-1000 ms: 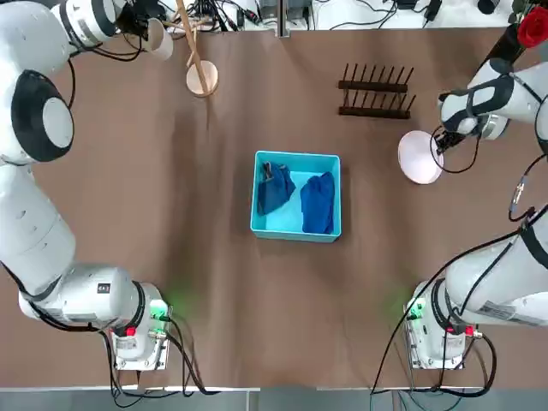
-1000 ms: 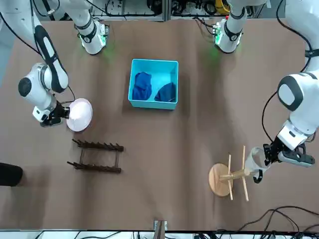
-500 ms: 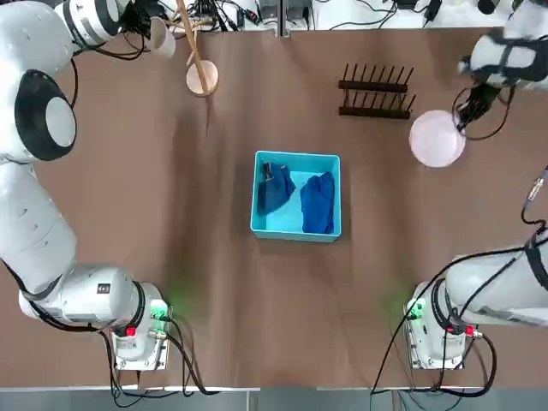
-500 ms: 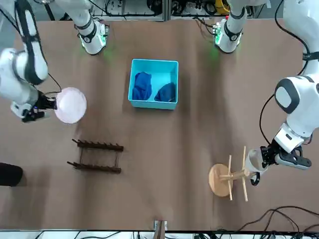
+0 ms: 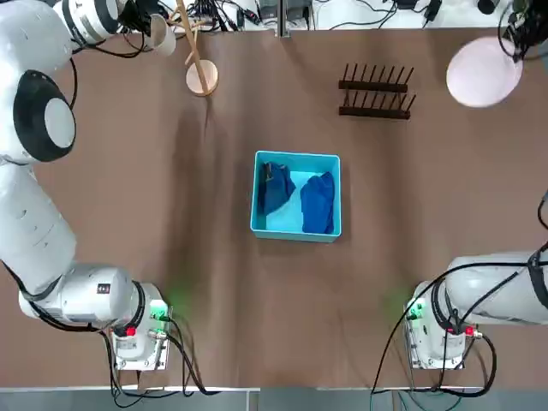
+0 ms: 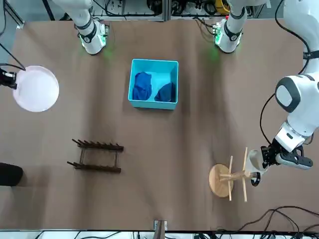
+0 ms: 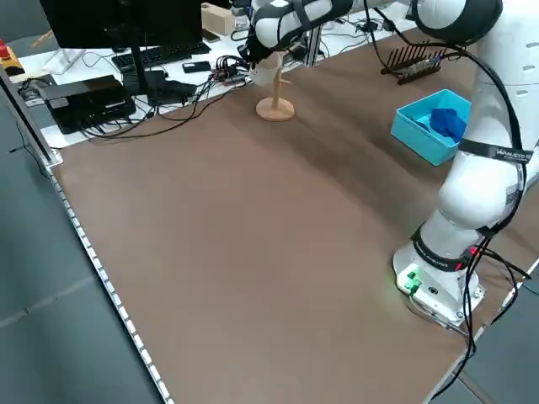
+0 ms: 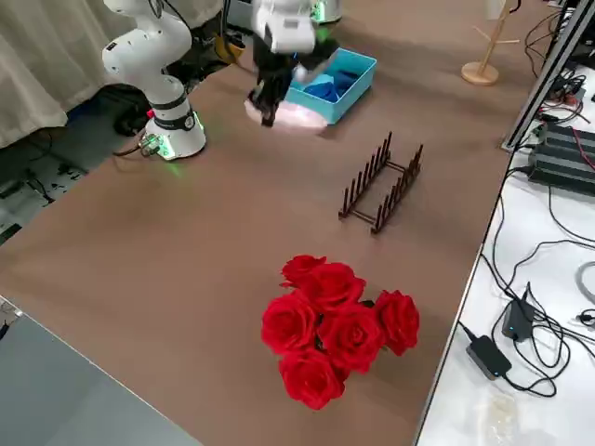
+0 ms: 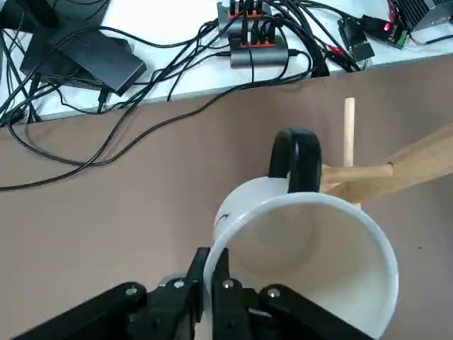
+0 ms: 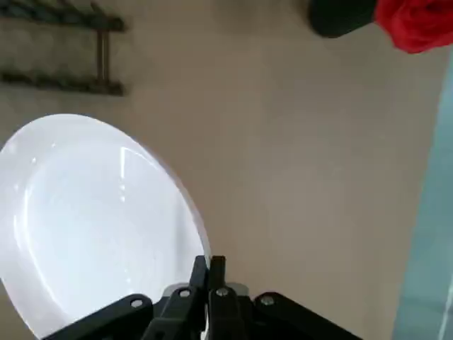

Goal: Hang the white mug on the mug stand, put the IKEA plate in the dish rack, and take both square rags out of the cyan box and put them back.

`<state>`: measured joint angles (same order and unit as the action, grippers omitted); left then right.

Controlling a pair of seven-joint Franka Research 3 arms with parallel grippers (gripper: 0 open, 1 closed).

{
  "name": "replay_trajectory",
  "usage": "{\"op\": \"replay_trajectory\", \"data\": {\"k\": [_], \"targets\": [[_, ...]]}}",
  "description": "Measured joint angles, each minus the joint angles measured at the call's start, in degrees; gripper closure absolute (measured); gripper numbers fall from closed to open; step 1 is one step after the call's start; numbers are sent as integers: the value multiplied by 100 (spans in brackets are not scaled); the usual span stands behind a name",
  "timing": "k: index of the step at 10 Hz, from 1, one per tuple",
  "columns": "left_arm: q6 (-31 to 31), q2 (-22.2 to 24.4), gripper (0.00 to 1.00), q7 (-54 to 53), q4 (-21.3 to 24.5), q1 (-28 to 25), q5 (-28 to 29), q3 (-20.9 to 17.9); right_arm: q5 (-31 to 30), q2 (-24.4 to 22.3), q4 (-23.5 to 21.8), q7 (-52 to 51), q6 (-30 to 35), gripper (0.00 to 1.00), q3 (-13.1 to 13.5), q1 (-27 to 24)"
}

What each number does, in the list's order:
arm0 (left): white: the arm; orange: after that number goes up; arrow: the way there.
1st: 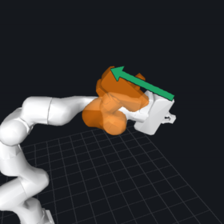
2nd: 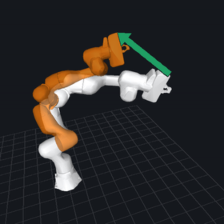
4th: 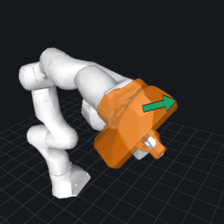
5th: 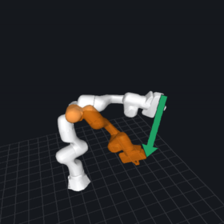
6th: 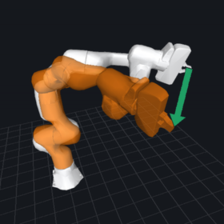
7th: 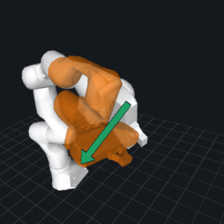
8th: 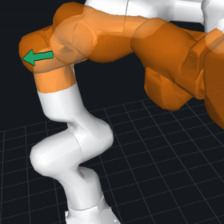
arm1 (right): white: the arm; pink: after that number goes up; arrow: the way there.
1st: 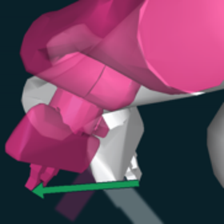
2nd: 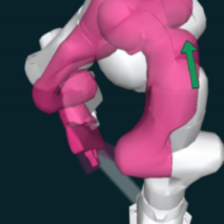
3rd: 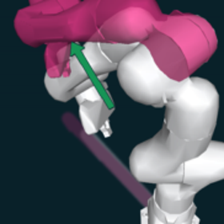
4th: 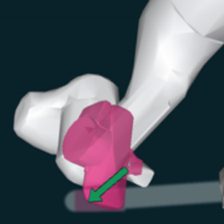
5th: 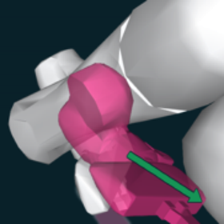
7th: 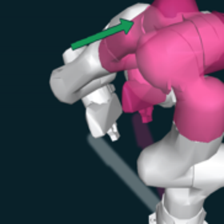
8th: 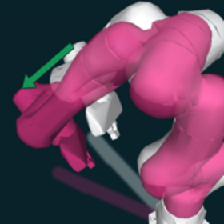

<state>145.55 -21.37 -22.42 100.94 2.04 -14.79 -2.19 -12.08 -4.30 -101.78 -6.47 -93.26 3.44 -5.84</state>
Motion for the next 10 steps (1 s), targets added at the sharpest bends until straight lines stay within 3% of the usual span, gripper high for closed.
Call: {"op": "replay_trajectory", "data": {"k": [3, 5, 8, 10], "targets": [[0, -20, 94, 1, 33, 22, 0, 105, -1329, 232, 137, 2613, 406, 97, -87, 1368], [0, -61, 94, 1, 44, 39, 0, 167, -2074, 672, 650, 3570, 1191, 97, -93, 1951], [18, -204, 94, 1, 15, 65, 1, 267, -2908, 1684, 1493, 4528, 2052, 97, -90, 2369], [28, -274, 92, 67, -86, 78, 28, 299, -3053, 2199, 1862, 5053, 2109, 97, -82, 2417]]}}
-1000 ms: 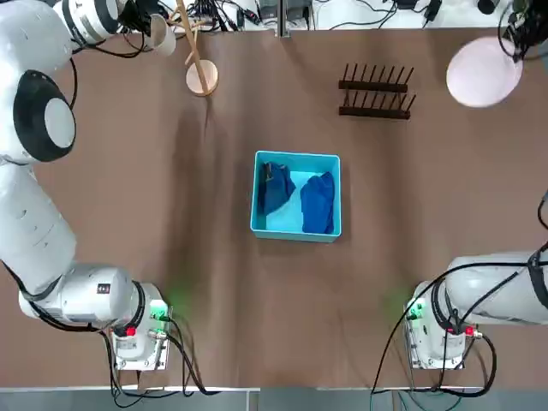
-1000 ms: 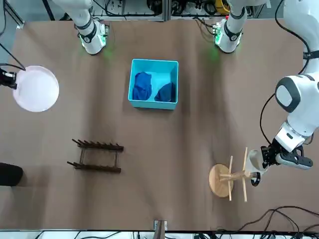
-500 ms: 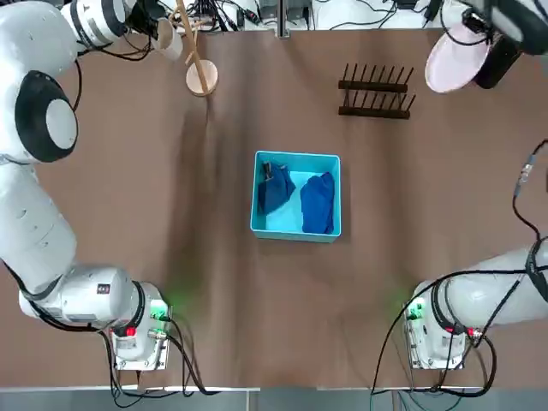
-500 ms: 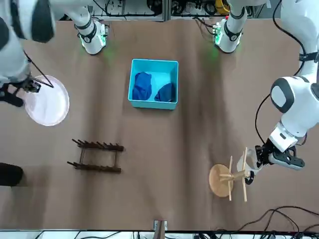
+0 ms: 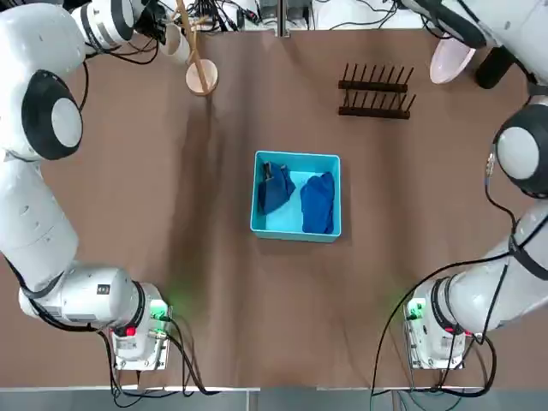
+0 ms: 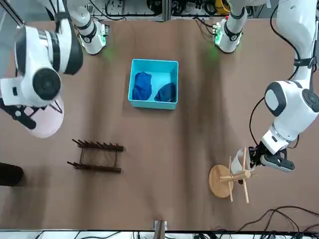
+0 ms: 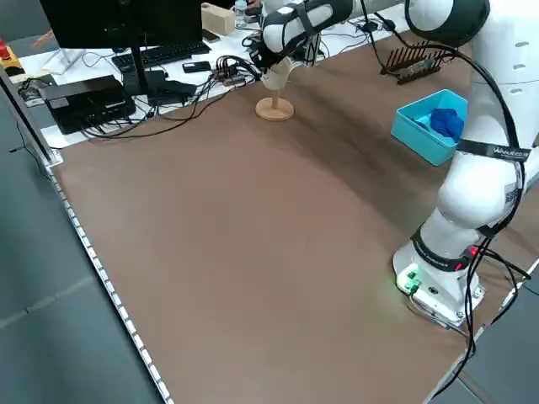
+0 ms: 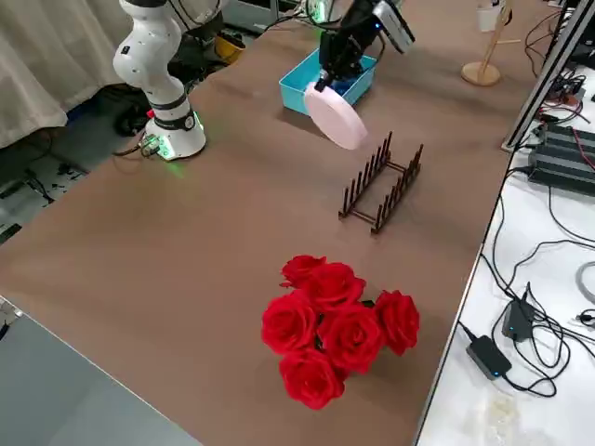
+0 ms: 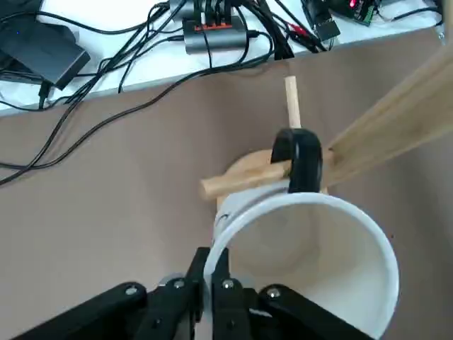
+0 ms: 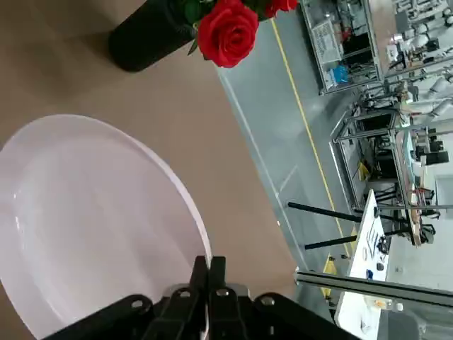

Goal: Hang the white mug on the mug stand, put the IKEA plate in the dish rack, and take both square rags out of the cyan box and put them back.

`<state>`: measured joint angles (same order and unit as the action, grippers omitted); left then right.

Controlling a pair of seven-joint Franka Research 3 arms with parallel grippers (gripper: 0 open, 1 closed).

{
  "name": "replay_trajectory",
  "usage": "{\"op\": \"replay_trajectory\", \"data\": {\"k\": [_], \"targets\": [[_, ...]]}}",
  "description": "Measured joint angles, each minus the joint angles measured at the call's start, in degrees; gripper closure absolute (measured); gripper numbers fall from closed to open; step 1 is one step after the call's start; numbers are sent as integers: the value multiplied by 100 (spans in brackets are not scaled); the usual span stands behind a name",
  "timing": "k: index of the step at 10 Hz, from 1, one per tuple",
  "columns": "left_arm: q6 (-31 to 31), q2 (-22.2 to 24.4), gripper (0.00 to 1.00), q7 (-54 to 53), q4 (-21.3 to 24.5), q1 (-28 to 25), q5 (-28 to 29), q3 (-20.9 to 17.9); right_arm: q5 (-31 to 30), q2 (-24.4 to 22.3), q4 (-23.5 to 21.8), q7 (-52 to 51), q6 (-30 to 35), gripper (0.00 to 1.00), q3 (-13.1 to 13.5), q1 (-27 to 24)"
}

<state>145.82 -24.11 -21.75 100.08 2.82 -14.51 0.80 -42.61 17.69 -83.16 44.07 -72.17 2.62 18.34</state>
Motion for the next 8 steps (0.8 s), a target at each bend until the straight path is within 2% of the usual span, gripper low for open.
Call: {"op": "replay_trajectory", "data": {"k": [2, 4, 6, 8], "targets": [[2, -38, 64, 327, -123, 3, 16, 36, -19, 370, 259, 152, -4, 97, 4, 69], [-96, -8, 32, 387, -222, -22, 17, 31, -420, 778, 378, 181, 2, 97, 2, 336], [-823, 259, 3, 393, -338, -80, 17, -41, -550, 1170, 405, 204, 8, 97, 5, 471], [-1808, 706, 0, 400, -366, -129, 18, -198, -551, 1412, 382, 182, 7, 97, 37, 469]]}}
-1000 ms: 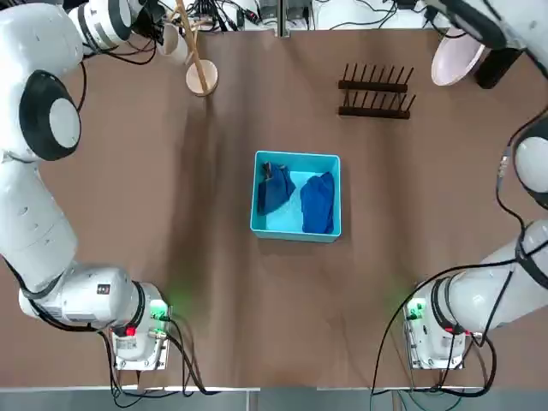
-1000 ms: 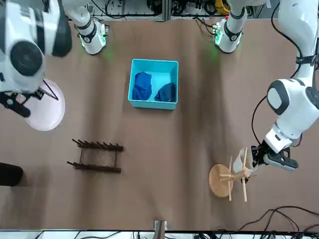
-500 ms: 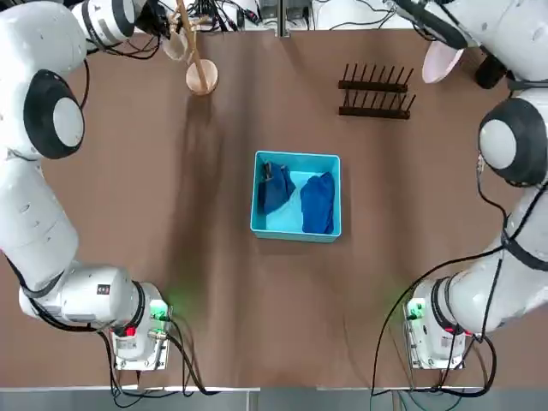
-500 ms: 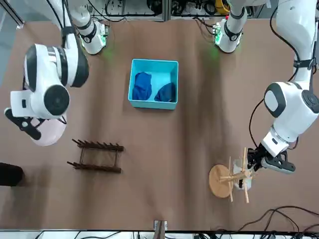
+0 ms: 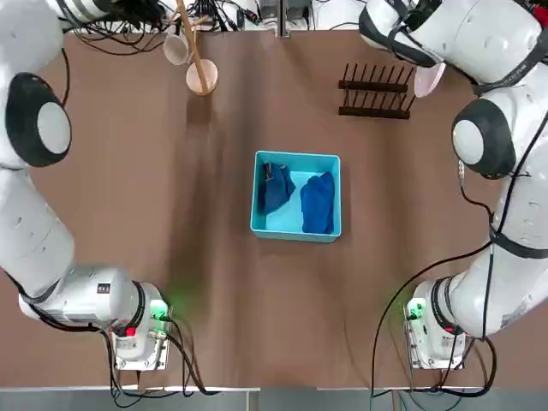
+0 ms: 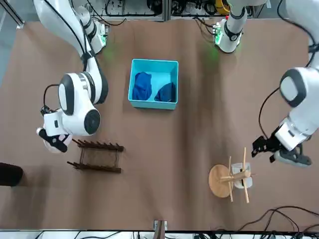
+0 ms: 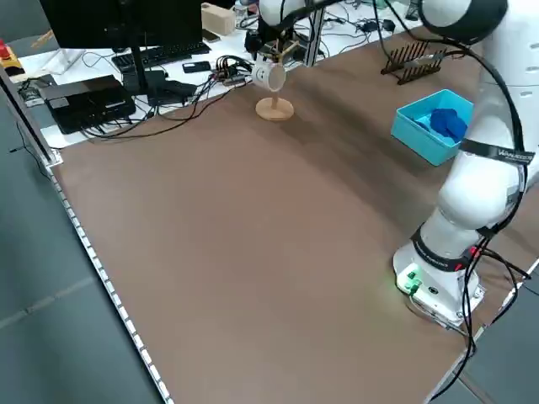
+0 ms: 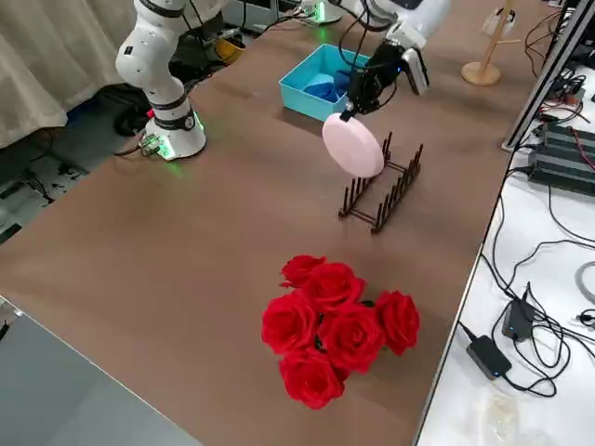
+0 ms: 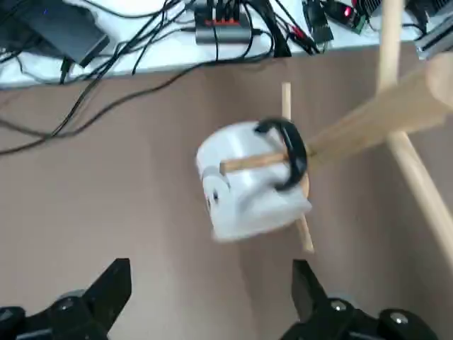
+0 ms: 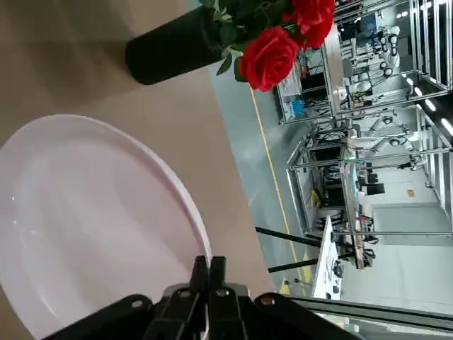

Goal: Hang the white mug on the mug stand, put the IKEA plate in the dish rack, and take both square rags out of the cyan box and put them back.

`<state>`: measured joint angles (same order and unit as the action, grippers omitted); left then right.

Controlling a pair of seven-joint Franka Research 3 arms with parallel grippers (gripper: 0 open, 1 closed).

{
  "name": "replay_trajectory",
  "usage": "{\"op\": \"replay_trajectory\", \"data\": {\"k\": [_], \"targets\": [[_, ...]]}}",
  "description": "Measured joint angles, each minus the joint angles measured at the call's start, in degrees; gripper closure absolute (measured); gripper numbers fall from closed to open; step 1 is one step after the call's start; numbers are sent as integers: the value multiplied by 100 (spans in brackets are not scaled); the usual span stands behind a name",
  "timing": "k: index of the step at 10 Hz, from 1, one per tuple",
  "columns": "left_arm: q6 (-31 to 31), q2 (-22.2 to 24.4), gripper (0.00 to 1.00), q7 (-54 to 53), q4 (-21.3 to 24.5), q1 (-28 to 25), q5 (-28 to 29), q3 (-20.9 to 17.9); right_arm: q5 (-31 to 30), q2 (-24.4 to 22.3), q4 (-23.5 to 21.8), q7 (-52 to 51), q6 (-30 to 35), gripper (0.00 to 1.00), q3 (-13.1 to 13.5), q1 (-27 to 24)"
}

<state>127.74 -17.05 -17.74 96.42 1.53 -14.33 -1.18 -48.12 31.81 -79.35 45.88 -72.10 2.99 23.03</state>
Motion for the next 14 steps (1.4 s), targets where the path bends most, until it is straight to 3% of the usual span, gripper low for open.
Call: {"op": "replay_trajectory", "data": {"k": [3, 5, 7, 9, 14], "targets": [[-1614, 693, 0, 382, 3, -10, 107, -107, -159, 267, -13, -190, -1, 97, -3, 37], [-2239, 1255, 0, 764, 109, 9, 438, 101, -339, 373, -19, -488, -1, 97, -5, 132], [-2465, 1588, 0, 1237, 269, 48, 688, 558, -418, 378, -13, -646, -1, 97, -5, 209], [-2469, 1658, 0, 1978, 281, 88, 970, 1078, -469, 377, -5, -698, -43, 97, -5, 248], [-2498, 1677, 0, 2842, 453, 170, 1024, 2239, -504, 378, 6, -708, -580, 97, 3, 256]]}}
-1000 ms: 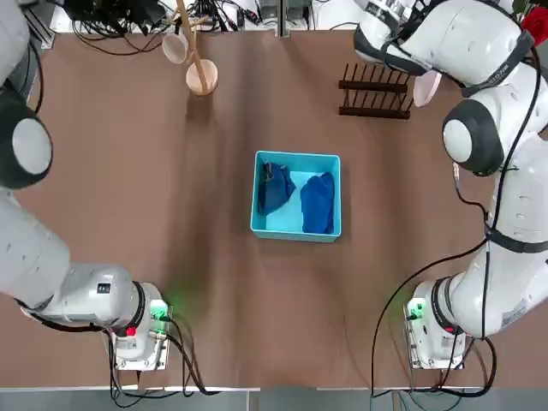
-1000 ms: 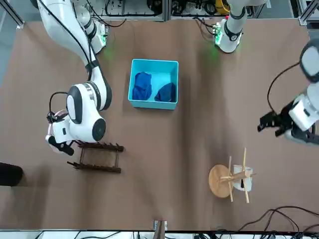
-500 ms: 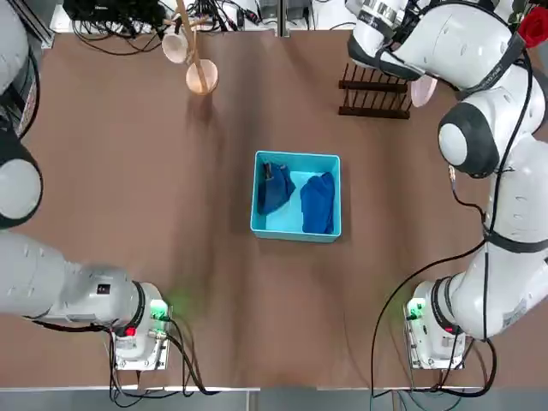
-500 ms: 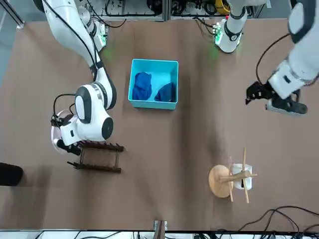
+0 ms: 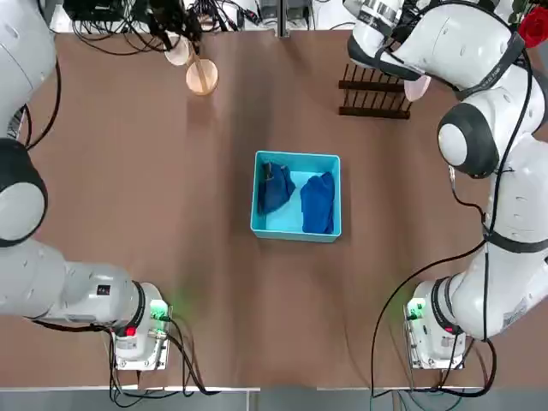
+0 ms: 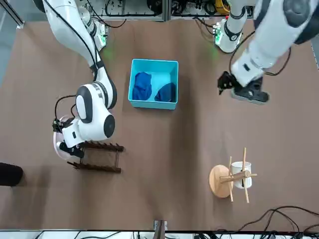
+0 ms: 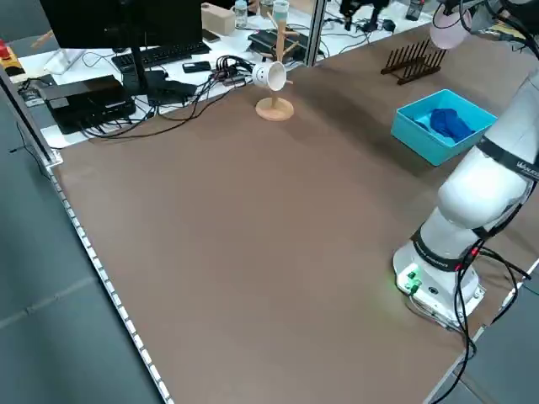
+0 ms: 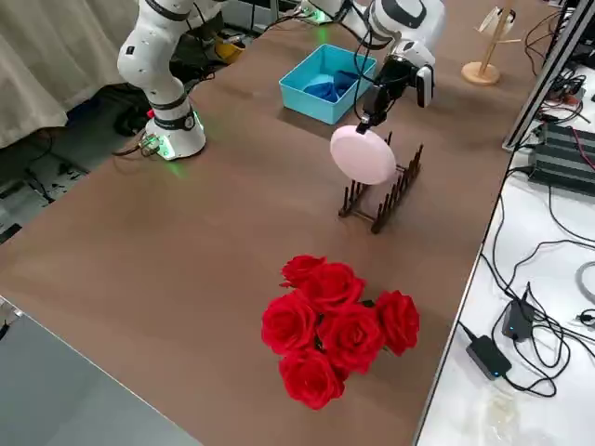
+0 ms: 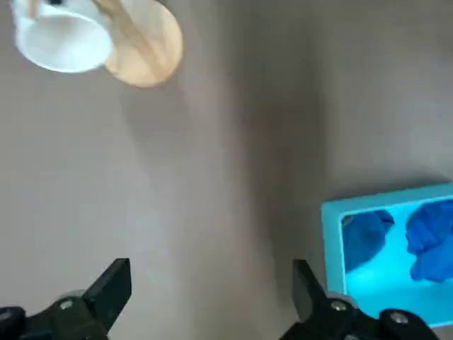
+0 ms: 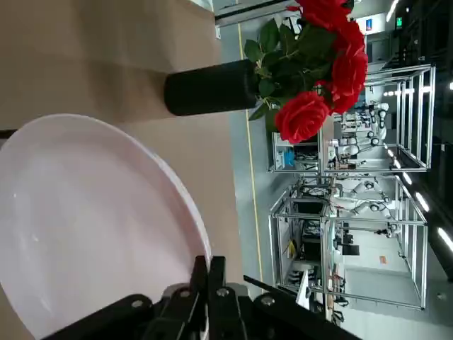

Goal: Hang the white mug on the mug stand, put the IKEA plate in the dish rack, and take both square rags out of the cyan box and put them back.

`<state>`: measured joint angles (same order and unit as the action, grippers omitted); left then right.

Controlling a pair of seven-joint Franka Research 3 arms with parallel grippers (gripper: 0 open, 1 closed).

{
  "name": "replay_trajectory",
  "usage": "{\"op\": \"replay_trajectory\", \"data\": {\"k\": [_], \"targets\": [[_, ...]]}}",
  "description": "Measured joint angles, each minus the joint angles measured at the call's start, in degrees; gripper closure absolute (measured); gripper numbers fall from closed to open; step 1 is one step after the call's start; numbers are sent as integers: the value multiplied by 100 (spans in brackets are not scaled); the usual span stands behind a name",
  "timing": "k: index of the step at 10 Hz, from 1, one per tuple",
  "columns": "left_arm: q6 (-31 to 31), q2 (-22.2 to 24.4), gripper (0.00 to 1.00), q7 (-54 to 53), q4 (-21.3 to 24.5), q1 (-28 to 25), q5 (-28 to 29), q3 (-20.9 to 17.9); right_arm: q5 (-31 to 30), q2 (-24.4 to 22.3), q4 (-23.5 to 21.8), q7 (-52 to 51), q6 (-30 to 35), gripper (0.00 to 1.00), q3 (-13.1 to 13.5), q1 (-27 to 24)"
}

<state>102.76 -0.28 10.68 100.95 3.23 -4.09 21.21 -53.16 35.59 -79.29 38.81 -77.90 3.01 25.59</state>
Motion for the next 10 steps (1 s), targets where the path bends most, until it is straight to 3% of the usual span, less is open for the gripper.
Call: {"op": "replay_trajectory", "data": {"k": [3, 5, 7, 10], "targets": [[67, -27, 0, 547, 521, 45, 5, 980, -10, 1, 1, 0, -113, 97, 40, -28], [603, -211, 0, 1021, 941, 202, 5, 1481, -12, 1, 2, -3, -217, 97, 67, -51], [1522, -688, 0, 1714, 1248, 758, 177, 1601, -14, 2, 7, -5, -294, 97, 85, -76], [2577, -1872, 0, 3022, 1206, 1413, 1469, 1603, -21, 1, 122, -135, -354, 97, 100, -172]]}}
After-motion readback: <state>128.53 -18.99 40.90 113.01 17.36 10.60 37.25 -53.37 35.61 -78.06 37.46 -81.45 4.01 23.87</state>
